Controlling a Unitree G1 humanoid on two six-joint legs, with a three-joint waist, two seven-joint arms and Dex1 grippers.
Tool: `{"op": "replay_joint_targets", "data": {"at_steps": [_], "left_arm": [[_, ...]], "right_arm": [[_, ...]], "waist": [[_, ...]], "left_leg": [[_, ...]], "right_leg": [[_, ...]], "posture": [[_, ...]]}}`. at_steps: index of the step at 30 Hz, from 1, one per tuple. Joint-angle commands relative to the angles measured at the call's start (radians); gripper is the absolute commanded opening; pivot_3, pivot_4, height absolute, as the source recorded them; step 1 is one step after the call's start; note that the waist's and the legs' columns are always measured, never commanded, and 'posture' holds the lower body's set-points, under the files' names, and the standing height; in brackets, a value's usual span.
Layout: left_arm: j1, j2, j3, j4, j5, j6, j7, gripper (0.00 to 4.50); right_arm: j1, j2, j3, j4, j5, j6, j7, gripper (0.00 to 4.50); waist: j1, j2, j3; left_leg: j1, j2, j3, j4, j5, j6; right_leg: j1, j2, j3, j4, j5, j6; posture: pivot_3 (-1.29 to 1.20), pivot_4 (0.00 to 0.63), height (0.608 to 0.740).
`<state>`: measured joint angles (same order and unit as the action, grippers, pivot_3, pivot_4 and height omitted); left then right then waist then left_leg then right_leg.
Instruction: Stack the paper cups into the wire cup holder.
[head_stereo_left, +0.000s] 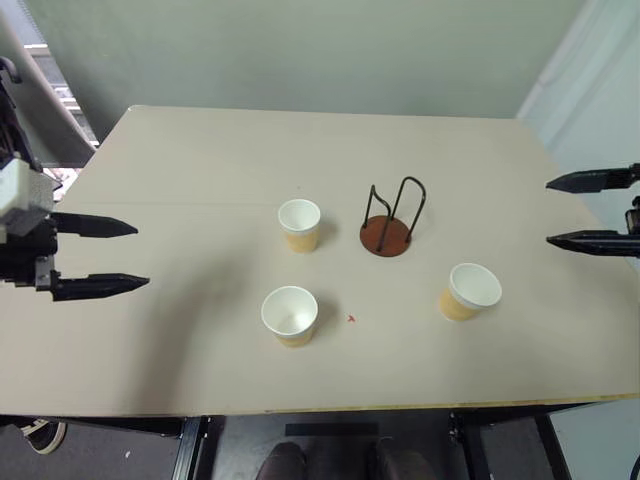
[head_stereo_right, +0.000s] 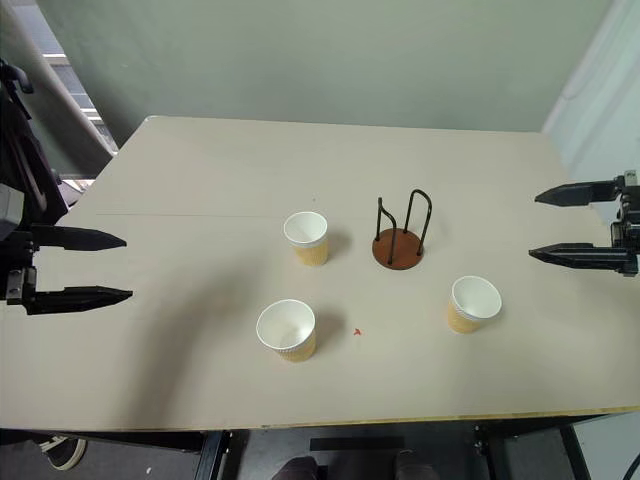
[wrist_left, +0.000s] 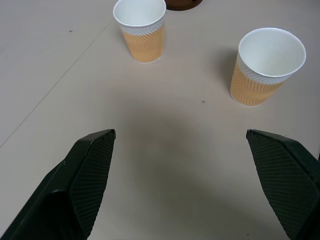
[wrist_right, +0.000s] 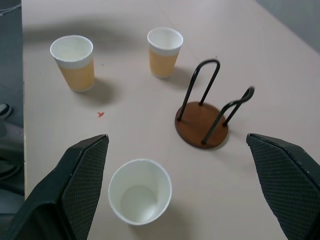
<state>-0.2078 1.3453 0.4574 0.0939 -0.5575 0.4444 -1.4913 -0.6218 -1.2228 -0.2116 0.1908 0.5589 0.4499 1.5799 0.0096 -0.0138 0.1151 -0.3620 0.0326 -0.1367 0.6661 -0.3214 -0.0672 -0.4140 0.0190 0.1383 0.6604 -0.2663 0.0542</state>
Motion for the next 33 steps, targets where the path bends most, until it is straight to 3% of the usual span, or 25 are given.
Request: {"op": "replay_joint_targets", "data": {"at_steps": [1,9,16,25,33], "left_arm": [[-0.003,0.0,0.02,-0.03,0.0,0.006,0.006,4.49],[-0.009,-0.012,0.006,-0.017,0.006,0.0,0.015,4.49],[0.033,-0.128,0.0,-0.097,-0.016,0.06,0.12,4.49],[0.092,-0.23,0.006,-0.22,-0.026,0.119,0.244,4.49],[0.099,-0.259,0.013,-0.279,-0.05,0.161,0.302,4.49]], "right_arm": [[0.006,-0.019,-0.036,-0.001,-0.002,-0.013,0.004,4.5],[0.022,-0.009,-0.049,0.017,-0.003,-0.017,-0.015,4.5],[-0.044,0.112,-0.007,-0.156,0.042,0.087,-0.187,4.5],[-0.171,0.473,0.159,-0.288,-0.105,0.255,-0.715,4.5],[-0.208,0.65,0.228,-0.283,-0.182,0.368,-0.934,4.5]], "waist": [[0.0,0.0,0.0],[0.0,0.0,0.0],[-0.008,0.001,0.0],[-0.019,0.0,-0.001],[-0.017,-0.001,-0.001]], "left_leg": [[0.0,0.0,0.0,0.0,0.0,0.0],[0.0,0.0,0.0,0.001,0.0,0.0],[0.002,0.0,0.002,0.001,0.0,0.0],[0.005,0.004,0.002,0.002,0.001,0.0],[0.003,0.005,0.001,0.001,0.001,0.0]], "right_leg": [[0.0,0.0,0.0,0.0,0.0,0.0],[0.0,0.0,0.0,0.001,0.0,0.0],[0.0,0.001,0.0,0.002,0.0,0.001],[0.0,0.003,-0.001,0.003,0.002,0.004],[-0.002,0.003,-0.004,0.001,0.002,0.004]], "posture": [[0.0,0.15,0.74],[0.0,0.15,0.74],[0.0,0.15,0.74],[0.0,0.15,0.74],[0.0,0.15,0.74]]}}
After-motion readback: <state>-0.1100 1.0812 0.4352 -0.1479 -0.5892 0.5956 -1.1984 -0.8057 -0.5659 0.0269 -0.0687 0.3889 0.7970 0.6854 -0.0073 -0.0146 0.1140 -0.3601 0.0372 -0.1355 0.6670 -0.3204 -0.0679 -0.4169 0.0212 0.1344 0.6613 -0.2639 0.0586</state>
